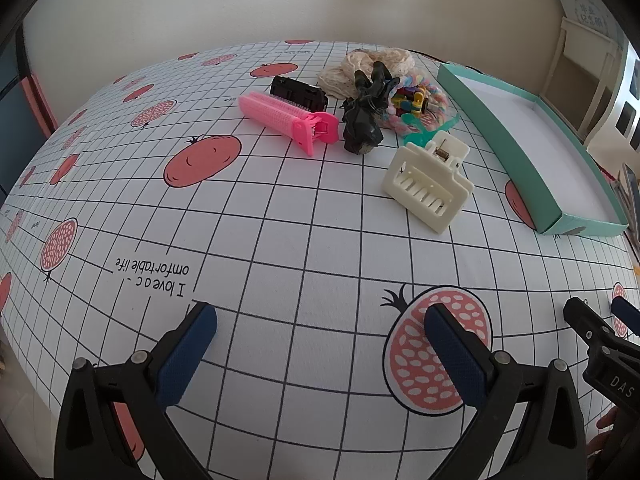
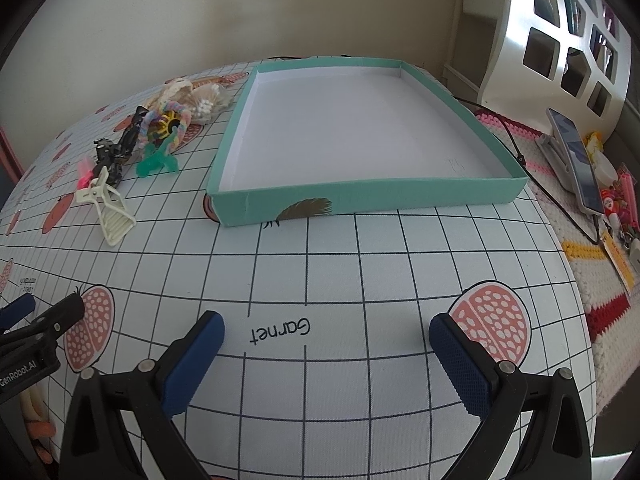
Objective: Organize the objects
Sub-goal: 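Move both tools toward the pile of small items beside the teal tray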
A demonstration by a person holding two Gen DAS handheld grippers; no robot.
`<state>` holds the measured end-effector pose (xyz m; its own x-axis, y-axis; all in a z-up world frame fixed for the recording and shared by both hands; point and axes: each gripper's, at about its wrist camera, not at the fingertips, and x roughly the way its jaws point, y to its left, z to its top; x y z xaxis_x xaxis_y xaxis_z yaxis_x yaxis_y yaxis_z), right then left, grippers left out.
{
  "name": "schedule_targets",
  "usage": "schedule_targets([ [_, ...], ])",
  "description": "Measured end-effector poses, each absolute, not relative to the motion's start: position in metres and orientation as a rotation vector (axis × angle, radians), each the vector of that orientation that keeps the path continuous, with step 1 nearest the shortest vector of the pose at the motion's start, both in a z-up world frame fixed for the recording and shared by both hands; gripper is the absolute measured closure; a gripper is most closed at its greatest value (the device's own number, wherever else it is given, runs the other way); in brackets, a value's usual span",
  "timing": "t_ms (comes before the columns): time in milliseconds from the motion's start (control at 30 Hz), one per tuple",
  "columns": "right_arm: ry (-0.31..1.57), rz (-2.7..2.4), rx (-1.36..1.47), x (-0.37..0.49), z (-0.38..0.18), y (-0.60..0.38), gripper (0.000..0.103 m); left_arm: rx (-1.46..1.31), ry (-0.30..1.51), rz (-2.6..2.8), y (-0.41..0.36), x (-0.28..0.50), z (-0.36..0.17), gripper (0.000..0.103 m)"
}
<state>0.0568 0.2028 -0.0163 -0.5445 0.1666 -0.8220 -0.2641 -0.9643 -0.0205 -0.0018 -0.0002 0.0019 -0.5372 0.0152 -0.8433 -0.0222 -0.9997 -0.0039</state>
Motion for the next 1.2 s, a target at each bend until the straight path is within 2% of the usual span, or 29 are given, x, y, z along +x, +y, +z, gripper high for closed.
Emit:
schedule_targets([
  [700,0.171,2.536,-1.372,0.054,-0.013,0.208,0.000,-1.517,-0.010,2.730,-0.003,-0.003,0.003,0.000],
  [867,0.155,2.582,-1.303,0.050,0.013,0.205,0.000,-1.494,-0.010,2.739,-0.003,-0.007,0.021,0.000],
  [1200,0.124,2.732,-1.301,0.019,0.088,0.180,0.000,-1.531,-0.033,2.727,-0.019,-0.052,0.092,0.000],
])
